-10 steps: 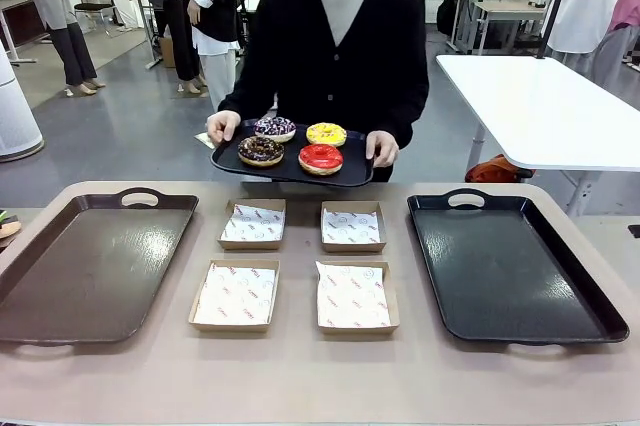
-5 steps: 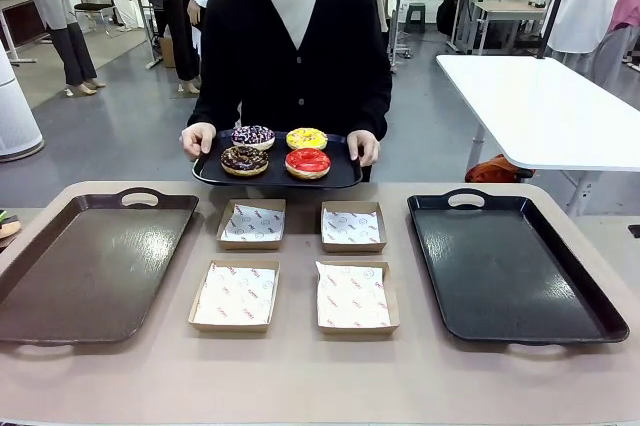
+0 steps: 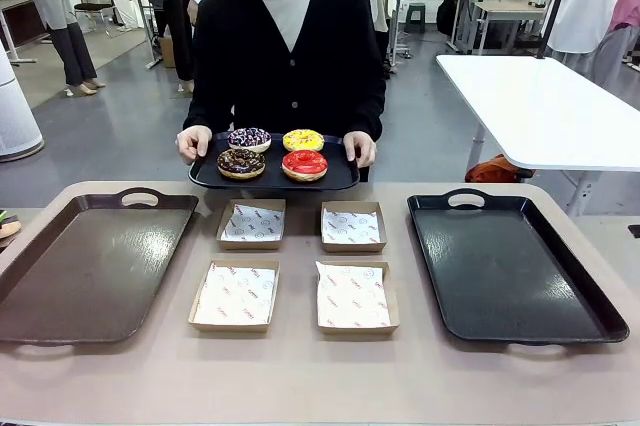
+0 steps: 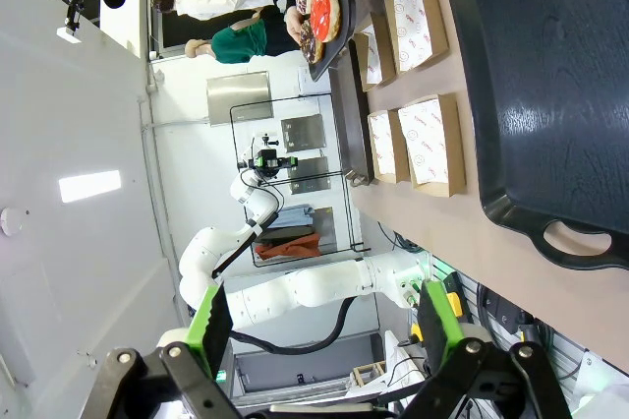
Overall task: Individually package the donuts and arrange them on the tray.
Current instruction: Pick up one Paper togo box.
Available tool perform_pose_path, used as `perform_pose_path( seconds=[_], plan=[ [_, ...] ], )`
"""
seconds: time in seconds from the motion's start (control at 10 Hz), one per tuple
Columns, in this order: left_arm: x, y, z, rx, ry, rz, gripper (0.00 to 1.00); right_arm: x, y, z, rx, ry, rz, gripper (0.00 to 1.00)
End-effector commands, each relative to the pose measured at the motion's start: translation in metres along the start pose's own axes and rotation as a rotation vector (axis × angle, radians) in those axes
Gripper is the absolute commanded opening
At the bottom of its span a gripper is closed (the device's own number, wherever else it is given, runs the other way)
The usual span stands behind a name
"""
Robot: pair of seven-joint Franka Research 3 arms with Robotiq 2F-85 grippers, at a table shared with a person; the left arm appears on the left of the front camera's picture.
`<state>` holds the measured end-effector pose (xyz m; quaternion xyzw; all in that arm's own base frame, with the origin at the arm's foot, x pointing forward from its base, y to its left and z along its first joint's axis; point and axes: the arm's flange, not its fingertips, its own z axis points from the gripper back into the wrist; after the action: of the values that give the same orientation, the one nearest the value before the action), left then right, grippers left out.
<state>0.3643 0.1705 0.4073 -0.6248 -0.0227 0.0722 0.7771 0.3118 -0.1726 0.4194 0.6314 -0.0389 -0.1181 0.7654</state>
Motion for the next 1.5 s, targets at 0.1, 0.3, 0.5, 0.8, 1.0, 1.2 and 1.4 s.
perform_pose_path(
  seconds=[0.1, 0.3, 0.5, 0.8, 1.0, 1.2, 1.4],
  plan=[
    [0.0, -0.001, 0.001, -0.009, -0.005, 0.005, 1.0, 0.002, 0.001, -0.001, 0.009, -0.009, 0.002, 1.0],
    [0.0, -0.001, 0.001, -0.009, -0.005, 0.005, 1.0, 0.002, 0.001, -0.001, 0.009, -0.009, 0.002, 1.0],
    [0.0, -0.001, 0.001, -0.009, -0.005, 0.005, 1.0, 0.002, 0.001, -0.001, 0.009, -0.009, 0.002, 1.0],
    [0.014, -0.05, -0.034, 0.158, 0.092, -0.059, 1.0, 0.002, 0.001, -0.001, 0.009, -0.009, 0.002, 1.0],
    [0.036, -0.124, -0.094, 0.364, 0.166, -0.106, 1.0, 0.002, 0.001, -0.001, 0.009, -0.009, 0.002, 1.0],
    [0.051, -0.162, -0.163, 0.612, 0.148, -0.186, 1.0, 0.002, 0.001, -0.001, 0.009, -0.009, 0.002, 1.0],
    [0.066, -0.169, -0.238, 0.835, 0.109, -0.245, 1.0, 0.002, 0.001, -0.001, 0.009, -0.009, 0.002, 1.0]
  ],
)
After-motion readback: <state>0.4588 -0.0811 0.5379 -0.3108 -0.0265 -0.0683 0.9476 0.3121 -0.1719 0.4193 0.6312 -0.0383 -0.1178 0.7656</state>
